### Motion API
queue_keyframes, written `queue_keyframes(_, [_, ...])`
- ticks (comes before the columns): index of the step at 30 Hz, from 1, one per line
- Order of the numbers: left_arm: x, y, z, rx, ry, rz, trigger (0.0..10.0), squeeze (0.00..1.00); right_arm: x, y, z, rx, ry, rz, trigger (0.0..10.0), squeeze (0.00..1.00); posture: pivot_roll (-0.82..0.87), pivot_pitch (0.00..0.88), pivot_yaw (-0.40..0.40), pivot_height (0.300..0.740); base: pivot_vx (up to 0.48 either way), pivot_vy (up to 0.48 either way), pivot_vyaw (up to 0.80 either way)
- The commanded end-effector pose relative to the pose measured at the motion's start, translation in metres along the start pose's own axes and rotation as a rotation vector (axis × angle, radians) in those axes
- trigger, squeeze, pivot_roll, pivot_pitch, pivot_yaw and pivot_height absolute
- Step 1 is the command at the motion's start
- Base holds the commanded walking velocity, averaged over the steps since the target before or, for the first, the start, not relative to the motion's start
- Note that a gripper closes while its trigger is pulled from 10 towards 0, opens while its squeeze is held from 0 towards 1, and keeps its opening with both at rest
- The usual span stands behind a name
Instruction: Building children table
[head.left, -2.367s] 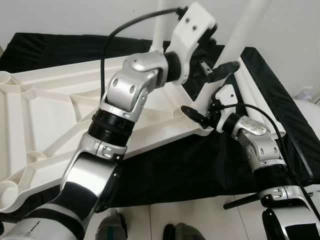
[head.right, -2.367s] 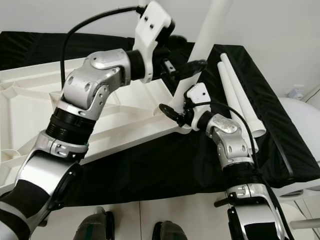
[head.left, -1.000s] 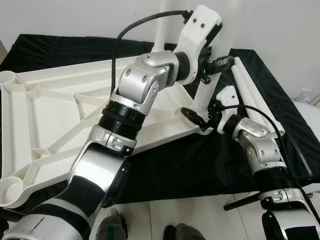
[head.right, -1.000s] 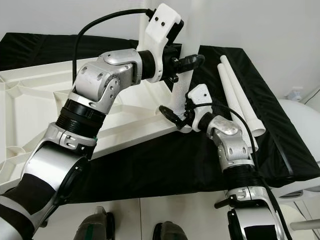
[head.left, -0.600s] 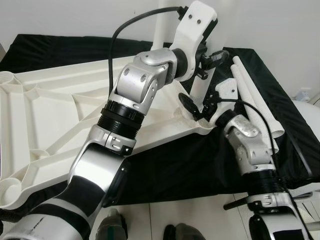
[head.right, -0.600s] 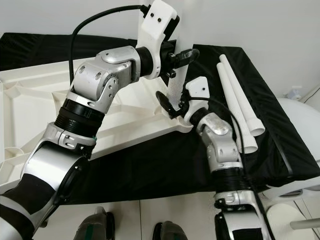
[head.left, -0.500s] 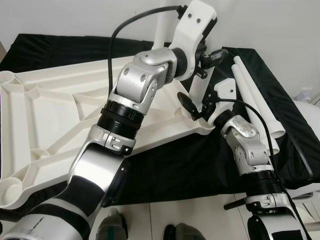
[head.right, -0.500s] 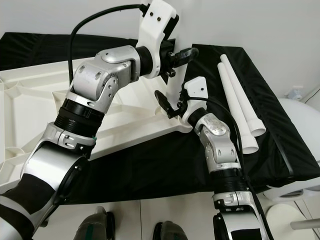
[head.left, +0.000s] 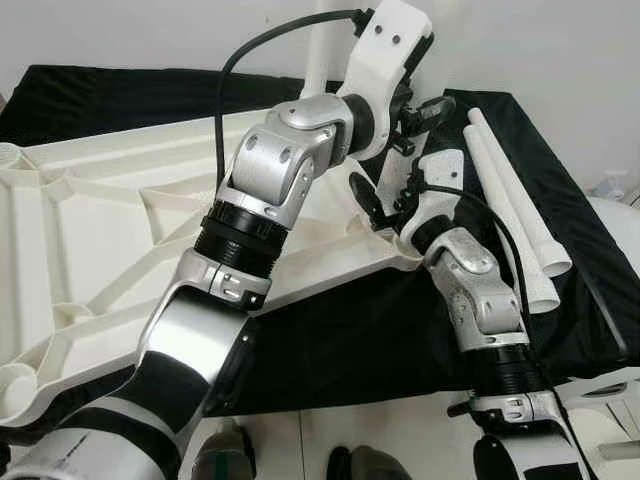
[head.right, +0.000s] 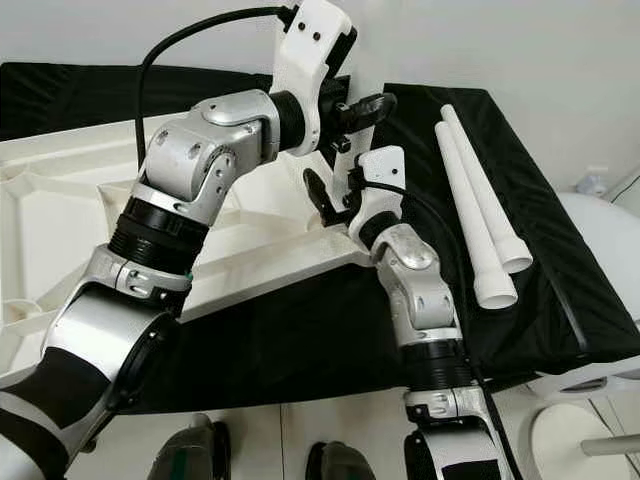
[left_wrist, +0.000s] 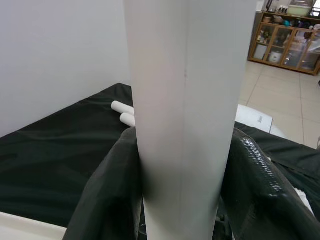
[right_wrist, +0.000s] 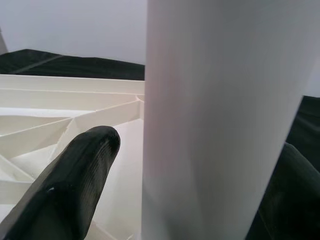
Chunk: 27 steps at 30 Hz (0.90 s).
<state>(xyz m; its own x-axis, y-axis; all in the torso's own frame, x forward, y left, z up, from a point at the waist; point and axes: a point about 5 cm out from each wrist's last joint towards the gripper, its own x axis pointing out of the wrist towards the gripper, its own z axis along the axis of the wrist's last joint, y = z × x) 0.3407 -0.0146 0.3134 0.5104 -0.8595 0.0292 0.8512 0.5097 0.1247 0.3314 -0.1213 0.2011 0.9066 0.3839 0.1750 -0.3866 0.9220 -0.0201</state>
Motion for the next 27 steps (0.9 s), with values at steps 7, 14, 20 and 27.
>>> queue_keyframes(7, [0.002, -0.006, 0.007, 0.028, -0.02, 0.01, 10.0, 0.0, 0.0, -0.002, 0.017, -0.018, -0.024, -0.033, 10.0, 0.0, -0.01, 0.07, -0.07, 0.74, 0.0, 0.0, 0.0])
queue_keyframes(14, [0.002, -0.007, 0.007, 0.028, -0.021, 0.007, 10.0, 0.0, -0.002, -0.004, 0.02, -0.027, -0.02, -0.046, 7.1, 0.0, -0.01, 0.07, -0.071, 0.74, 0.0, 0.0, 0.0])
queue_keyframes(20, [0.003, -0.007, 0.008, 0.03, -0.026, 0.005, 10.0, 0.0, -0.003, -0.005, 0.019, -0.007, 0.002, -0.048, 1.3, 0.0, -0.01, 0.067, -0.072, 0.74, 0.0, 0.0, 0.0])
queue_keyframes(27, [0.003, -0.007, 0.009, 0.038, -0.028, 0.005, 10.0, 0.0, -0.003, -0.004, 0.019, 0.001, 0.013, -0.046, 0.0, 0.0, -0.01, 0.063, -0.072, 0.74, 0.0, 0.0, 0.0])
